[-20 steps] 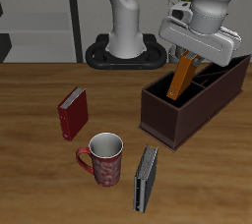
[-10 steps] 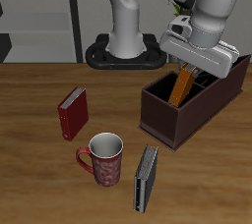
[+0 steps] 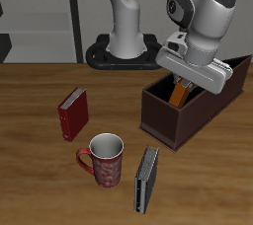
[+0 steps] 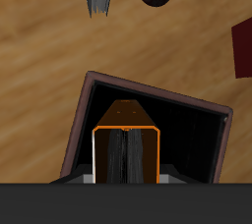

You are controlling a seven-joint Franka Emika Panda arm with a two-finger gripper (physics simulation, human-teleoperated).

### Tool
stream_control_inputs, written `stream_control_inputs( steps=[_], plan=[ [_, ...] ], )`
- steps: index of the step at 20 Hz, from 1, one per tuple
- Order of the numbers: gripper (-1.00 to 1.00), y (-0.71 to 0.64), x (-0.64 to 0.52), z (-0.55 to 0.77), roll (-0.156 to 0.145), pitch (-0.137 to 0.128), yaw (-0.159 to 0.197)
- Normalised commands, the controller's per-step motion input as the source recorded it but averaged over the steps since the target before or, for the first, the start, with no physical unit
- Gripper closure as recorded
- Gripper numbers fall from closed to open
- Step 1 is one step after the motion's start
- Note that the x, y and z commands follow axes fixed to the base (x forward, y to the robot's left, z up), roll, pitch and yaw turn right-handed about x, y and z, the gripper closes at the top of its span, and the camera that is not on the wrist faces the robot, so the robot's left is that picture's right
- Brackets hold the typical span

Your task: Place the orange book into the left desk caddy's right compartment

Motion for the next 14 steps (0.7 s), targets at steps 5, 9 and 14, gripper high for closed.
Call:
stream_control_inputs(
  steps=[5, 9, 14],
  plan=[
    [1.00, -0.03, 0.05, -0.38, -0.012, 0.038, 0.024],
    [1.00, 0.01, 0.06, -0.34, -0.004, 0.077, 0.012],
    [-1.00, -0.04, -0.01, -0.30, 0.003, 0.076, 0.021]
  ],
)
